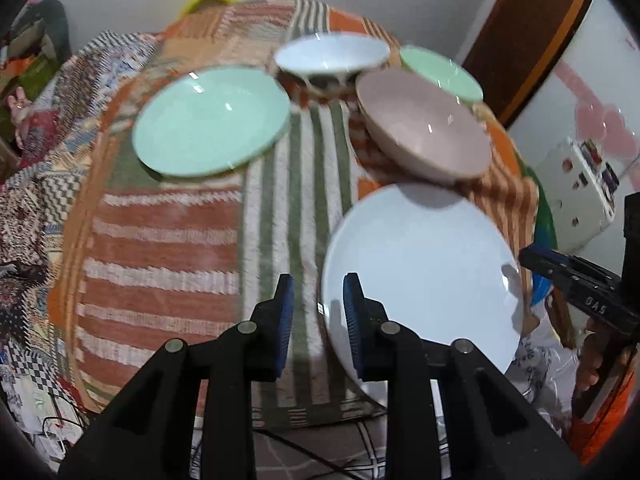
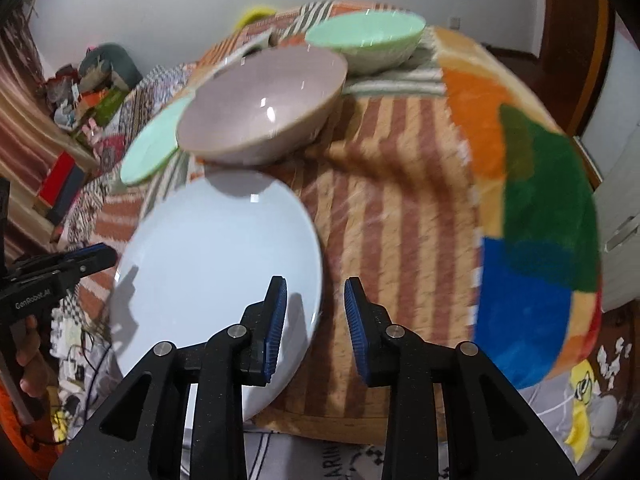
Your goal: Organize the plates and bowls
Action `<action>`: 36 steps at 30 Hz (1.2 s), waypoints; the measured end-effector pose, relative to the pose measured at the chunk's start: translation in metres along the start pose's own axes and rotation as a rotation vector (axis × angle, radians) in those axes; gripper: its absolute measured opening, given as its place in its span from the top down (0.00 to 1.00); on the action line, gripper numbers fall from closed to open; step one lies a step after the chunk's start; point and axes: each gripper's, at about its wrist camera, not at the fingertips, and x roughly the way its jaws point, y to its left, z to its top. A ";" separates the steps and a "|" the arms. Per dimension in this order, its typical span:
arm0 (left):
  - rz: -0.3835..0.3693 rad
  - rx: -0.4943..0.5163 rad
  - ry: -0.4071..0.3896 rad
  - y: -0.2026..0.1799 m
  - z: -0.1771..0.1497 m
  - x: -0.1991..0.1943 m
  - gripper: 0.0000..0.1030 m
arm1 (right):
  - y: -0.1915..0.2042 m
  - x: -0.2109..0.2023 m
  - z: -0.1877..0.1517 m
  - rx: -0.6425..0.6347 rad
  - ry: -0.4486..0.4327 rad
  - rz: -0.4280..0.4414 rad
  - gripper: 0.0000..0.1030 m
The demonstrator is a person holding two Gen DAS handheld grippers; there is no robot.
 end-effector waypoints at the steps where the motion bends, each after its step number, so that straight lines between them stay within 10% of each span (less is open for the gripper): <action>1: 0.004 -0.002 -0.015 0.002 0.001 -0.005 0.74 | 0.000 -0.005 0.002 0.001 -0.015 0.002 0.72; 11: 0.005 -0.059 -0.137 0.026 0.007 -0.036 0.51 | 0.045 -0.025 0.029 -0.113 -0.120 0.045 0.58; 36: 0.104 -0.250 -0.161 0.171 0.074 0.004 0.50 | 0.167 0.070 0.105 -0.254 -0.066 0.113 0.55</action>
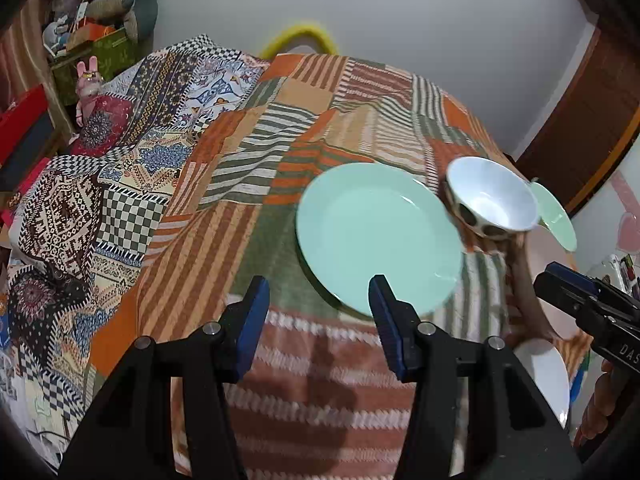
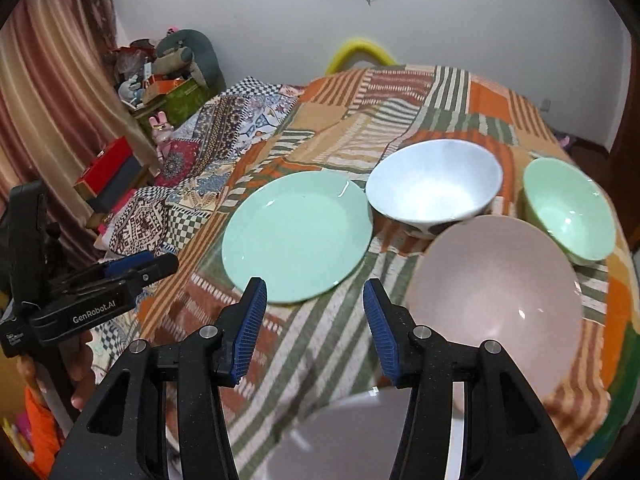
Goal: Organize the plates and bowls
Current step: 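Move both grippers toward the mint green plate rim, then close both grippers on the mint green plate rim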
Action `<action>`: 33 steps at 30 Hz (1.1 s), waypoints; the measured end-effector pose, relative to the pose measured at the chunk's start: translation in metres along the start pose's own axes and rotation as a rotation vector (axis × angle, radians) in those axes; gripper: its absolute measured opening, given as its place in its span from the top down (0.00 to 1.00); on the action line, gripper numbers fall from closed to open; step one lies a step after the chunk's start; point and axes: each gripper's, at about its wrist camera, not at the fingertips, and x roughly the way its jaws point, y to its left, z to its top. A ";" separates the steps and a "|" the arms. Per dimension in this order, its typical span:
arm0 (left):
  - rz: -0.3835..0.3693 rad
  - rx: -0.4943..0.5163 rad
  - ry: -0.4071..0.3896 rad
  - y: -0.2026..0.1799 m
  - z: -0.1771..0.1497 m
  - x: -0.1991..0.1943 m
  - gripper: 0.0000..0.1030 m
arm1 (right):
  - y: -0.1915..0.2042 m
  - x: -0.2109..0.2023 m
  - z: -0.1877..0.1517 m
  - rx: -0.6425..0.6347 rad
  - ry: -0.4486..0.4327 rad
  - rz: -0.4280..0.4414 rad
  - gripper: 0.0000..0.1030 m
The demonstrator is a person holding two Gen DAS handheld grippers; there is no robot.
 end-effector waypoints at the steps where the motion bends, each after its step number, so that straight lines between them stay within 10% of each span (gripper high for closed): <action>1: 0.000 -0.006 0.008 0.004 0.003 0.006 0.50 | 0.001 0.007 0.004 0.001 0.008 -0.014 0.55; 33: -0.100 -0.010 0.104 0.033 0.040 0.118 0.70 | -0.001 0.085 0.029 0.000 0.171 -0.104 0.42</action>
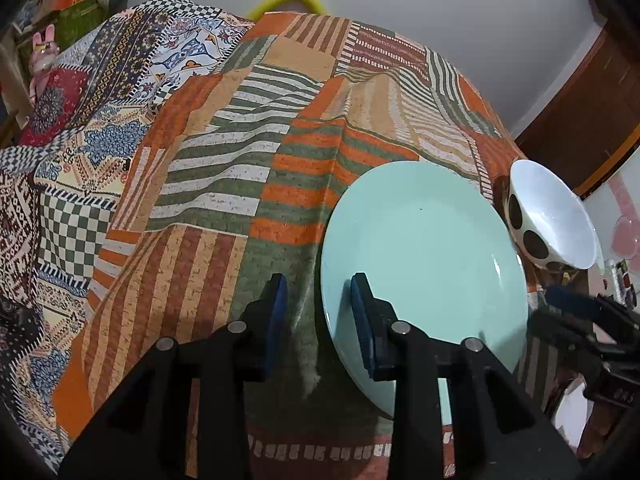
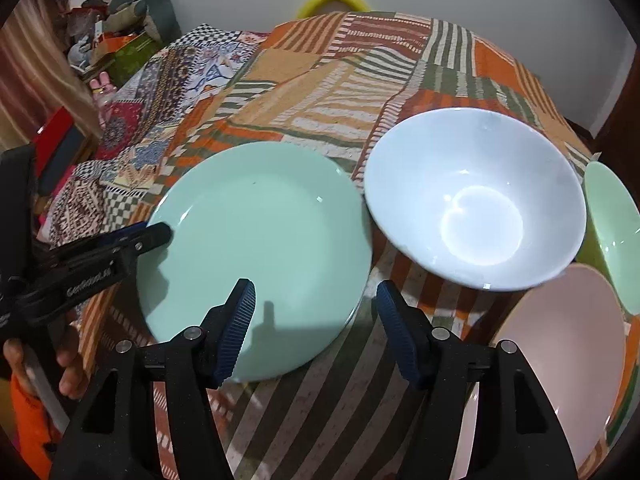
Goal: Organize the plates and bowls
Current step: 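Close both grippers on the mint green plate rim, then lift the mint green plate with both grippers and carry it over the white plate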
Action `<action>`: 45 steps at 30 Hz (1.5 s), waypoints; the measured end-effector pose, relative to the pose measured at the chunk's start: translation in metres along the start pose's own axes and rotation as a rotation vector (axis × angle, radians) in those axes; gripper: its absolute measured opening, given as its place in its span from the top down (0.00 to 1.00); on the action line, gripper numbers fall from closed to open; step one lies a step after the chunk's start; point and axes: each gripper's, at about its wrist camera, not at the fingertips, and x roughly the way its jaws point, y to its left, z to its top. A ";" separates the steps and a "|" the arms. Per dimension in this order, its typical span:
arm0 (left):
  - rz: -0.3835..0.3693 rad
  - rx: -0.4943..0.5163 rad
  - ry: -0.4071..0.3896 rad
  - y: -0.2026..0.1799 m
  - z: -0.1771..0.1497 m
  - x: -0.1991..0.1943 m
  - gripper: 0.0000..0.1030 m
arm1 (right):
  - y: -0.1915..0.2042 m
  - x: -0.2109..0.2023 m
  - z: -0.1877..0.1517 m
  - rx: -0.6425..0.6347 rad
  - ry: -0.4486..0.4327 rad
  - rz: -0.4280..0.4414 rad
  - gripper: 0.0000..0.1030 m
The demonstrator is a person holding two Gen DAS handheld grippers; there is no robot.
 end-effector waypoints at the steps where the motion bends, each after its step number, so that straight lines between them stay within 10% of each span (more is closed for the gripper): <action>1: -0.001 0.001 -0.001 0.000 -0.001 -0.002 0.71 | 0.000 -0.002 -0.002 0.006 -0.002 0.013 0.42; 45: -0.026 -0.038 0.023 0.025 -0.007 -0.012 0.75 | 0.013 0.042 0.002 -0.015 0.044 -0.004 0.71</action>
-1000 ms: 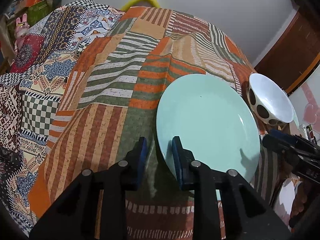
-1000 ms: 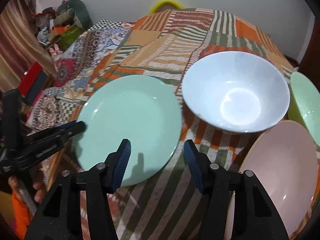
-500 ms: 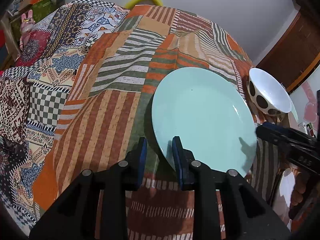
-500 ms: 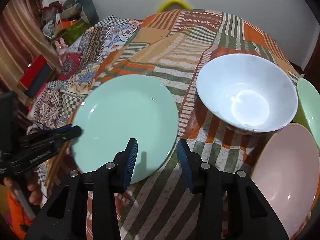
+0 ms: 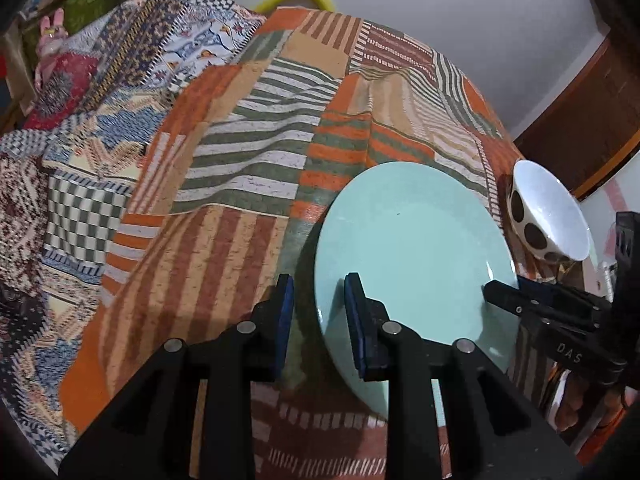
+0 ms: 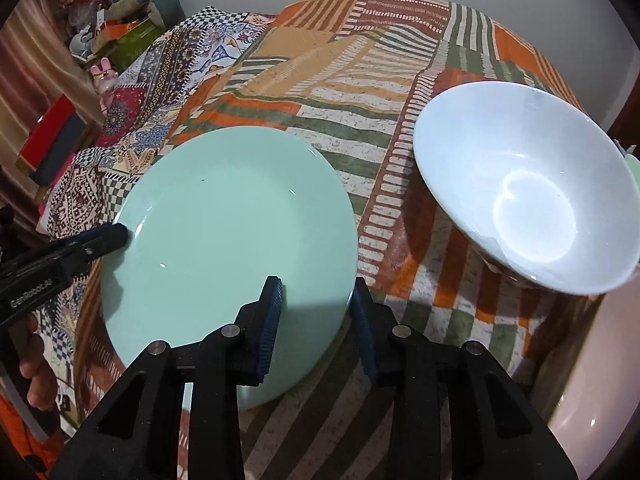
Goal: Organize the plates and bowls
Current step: 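Lift the mint green plate with both grippers and carry it over the white plate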
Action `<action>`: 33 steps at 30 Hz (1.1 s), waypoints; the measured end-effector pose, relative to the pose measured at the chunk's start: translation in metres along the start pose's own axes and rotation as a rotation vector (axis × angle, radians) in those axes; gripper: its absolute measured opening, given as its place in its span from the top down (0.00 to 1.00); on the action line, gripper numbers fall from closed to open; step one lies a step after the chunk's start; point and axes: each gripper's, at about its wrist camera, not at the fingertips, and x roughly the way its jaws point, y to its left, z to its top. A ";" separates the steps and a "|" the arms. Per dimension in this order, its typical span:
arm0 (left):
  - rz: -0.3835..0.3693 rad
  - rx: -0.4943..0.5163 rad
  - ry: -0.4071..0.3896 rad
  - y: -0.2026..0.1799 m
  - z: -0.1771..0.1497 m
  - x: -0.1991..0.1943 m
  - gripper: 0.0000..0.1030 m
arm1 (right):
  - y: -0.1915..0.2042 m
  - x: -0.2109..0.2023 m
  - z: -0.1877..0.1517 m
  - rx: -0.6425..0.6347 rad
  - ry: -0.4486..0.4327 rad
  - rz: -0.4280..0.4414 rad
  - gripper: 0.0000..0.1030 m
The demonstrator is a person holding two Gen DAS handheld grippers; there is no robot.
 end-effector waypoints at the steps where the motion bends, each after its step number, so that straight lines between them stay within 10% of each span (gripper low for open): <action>1: -0.010 -0.005 0.004 0.000 0.001 0.003 0.75 | -0.001 0.000 0.001 0.003 -0.001 0.001 0.71; 33: 0.033 0.149 -0.098 -0.071 -0.039 -0.080 0.73 | -0.017 -0.068 -0.026 0.067 -0.088 0.114 0.74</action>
